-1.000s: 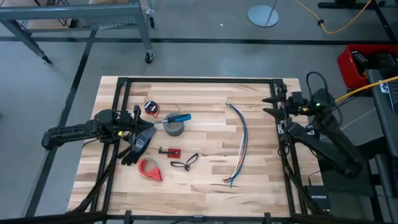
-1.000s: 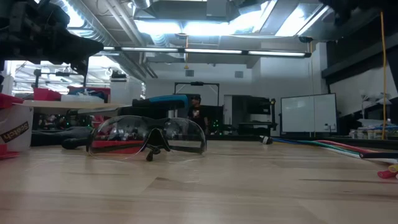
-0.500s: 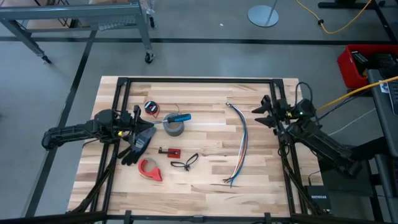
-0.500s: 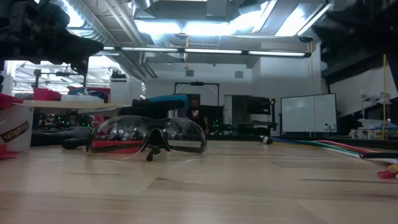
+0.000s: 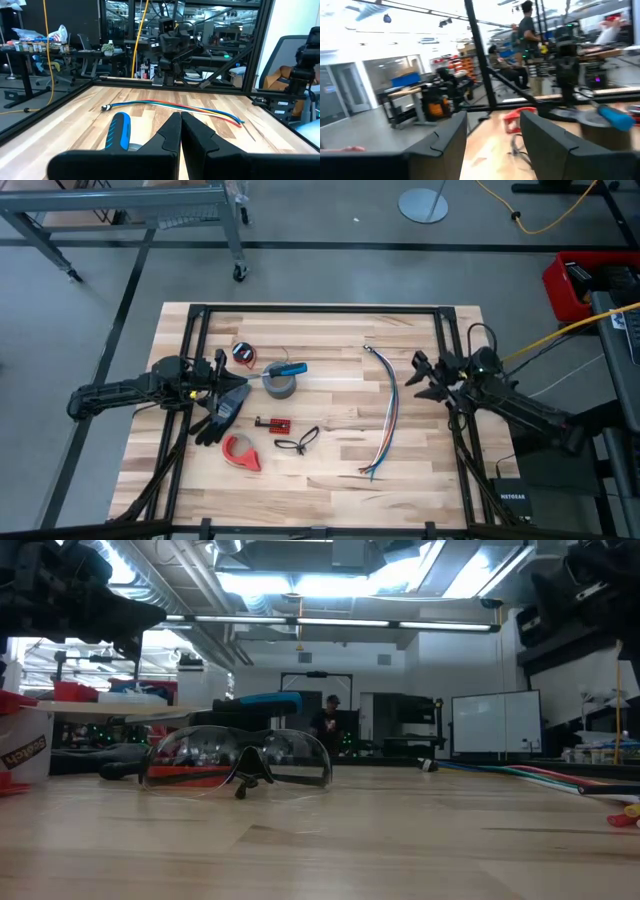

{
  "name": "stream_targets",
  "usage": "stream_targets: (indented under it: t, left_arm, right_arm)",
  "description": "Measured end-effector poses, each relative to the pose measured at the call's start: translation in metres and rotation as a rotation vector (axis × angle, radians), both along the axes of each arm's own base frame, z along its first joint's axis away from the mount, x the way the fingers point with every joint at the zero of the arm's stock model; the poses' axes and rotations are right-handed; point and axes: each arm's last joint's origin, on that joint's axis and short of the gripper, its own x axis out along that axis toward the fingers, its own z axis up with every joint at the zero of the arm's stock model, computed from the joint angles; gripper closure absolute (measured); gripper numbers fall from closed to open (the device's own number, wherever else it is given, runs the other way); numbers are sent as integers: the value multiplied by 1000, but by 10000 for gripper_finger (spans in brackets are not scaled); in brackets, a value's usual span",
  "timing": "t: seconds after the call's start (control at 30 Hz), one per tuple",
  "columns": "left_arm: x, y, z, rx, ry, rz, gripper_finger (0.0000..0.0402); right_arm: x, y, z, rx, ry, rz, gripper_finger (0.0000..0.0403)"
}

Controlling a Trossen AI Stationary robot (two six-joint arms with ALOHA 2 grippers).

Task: Coil cords
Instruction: Return to Home Position

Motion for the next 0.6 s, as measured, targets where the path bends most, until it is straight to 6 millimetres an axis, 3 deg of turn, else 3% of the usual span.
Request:
stream_targets:
  t: [0.6]
  left_arm:
    - [0,0,0,0,0,0,398]
  right_arm:
    - [12,37,1,-14,-98,177,214]
